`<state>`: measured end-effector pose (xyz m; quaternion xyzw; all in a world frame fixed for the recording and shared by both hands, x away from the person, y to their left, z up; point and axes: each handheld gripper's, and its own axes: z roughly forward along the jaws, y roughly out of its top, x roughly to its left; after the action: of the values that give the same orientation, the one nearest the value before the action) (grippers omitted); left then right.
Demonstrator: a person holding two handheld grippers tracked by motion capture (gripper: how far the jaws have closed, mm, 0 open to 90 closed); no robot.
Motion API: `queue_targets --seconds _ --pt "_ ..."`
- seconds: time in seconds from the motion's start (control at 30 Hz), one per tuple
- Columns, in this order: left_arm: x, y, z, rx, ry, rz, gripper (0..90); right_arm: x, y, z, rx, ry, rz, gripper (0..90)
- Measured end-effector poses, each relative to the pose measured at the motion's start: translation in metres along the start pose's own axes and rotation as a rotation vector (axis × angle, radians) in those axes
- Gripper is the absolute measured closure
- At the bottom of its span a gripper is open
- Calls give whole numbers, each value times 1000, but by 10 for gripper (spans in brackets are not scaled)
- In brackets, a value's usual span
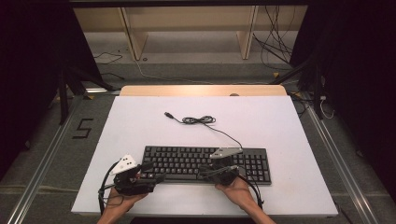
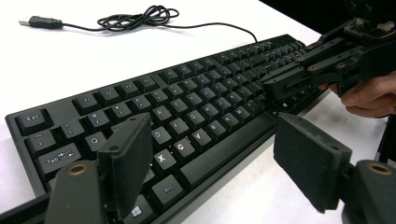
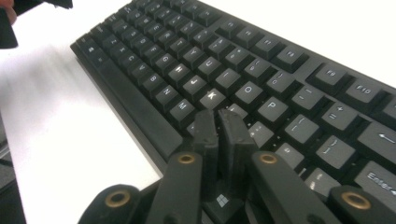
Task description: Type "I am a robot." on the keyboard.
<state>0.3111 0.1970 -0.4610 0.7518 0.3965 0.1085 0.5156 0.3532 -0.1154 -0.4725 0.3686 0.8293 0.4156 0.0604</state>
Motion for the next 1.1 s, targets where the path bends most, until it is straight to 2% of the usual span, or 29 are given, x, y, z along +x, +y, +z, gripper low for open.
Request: queue_targets --seconds 0.33,0.67,0.8,1.1 --pt "0 0 0 1 0 0 277 -9 -3 -24 -72 -1 34 725" --pt "0 0 0 -4 -2 -6 276 -10 -3 -41 -128 29 45 565" --pt "0 0 0 1 -4 -2 276 -10 -5 -48 -141 29 45 501" --pt "-1 0 0 5 -7 -1 271 -10 -14 -65 -179 16 15 416"
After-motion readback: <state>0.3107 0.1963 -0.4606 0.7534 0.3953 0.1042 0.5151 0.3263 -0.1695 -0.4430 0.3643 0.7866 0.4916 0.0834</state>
